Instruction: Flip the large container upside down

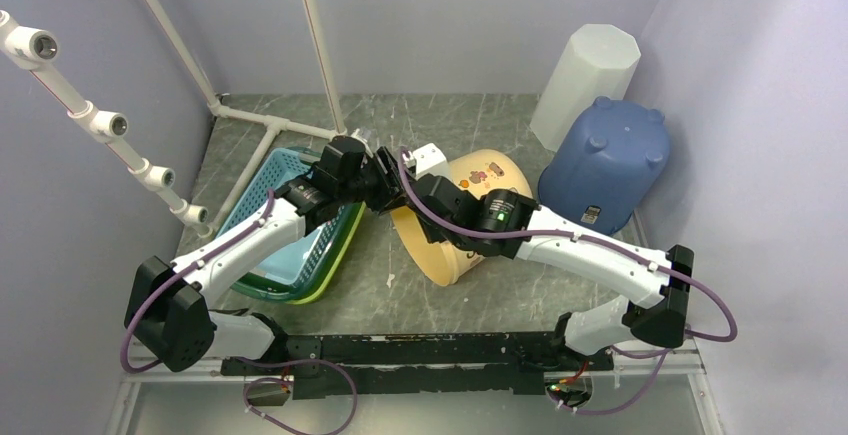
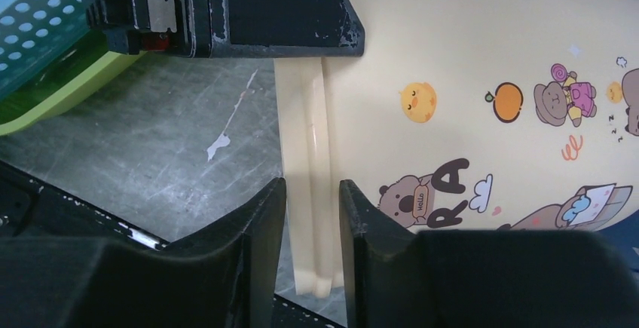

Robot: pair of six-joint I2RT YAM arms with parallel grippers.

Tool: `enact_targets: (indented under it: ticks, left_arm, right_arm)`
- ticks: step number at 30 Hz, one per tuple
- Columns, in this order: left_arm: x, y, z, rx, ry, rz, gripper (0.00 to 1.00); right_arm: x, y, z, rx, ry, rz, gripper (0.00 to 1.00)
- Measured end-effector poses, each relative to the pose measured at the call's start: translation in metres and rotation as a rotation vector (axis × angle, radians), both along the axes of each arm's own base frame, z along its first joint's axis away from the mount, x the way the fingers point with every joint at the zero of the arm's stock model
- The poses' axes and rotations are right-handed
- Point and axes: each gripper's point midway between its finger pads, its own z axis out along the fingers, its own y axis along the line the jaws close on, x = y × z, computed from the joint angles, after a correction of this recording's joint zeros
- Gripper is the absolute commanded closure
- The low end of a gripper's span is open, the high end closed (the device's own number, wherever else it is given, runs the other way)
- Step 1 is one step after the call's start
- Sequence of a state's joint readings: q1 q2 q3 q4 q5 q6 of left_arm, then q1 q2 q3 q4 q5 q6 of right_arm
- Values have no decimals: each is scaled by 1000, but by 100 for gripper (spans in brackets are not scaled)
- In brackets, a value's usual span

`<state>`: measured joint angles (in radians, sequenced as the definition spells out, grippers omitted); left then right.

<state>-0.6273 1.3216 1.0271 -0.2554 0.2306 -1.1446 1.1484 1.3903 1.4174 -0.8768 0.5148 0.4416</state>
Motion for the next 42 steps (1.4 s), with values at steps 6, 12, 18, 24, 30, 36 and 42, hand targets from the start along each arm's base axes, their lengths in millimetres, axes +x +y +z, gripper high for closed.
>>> enact_targets:
  ticks: [6, 12, 18, 24, 30, 36, 42]
  left_arm:
    - [-1, 2, -1, 15, 2, -2, 33]
    - [-3, 13, -6, 83, 4, 15, 18]
    - [-8, 34, 1, 165, -19, 53, 10]
    - [-14, 65, 18, 257, -57, 116, 6]
    - [-2, 112, 21, 321, -30, 230, 6]
    - [1, 137, 18, 344, -3, 276, 6]
    - [-2, 140, 16, 354, 4, 265, 6]
  right_arm:
    - [1, -1, -1, -24, -3, 11, 74]
    - [2, 0, -3, -33, -7, 9, 82]
    - [2, 1, -3, -35, -12, 7, 87]
    - [4, 5, -3, -59, -26, 5, 89]
    - [-1, 8, -4, -110, -59, 9, 89]
    - [-13, 19, -6, -178, -93, 41, 90]
    - [-22, 26, -9, -220, -118, 64, 91]
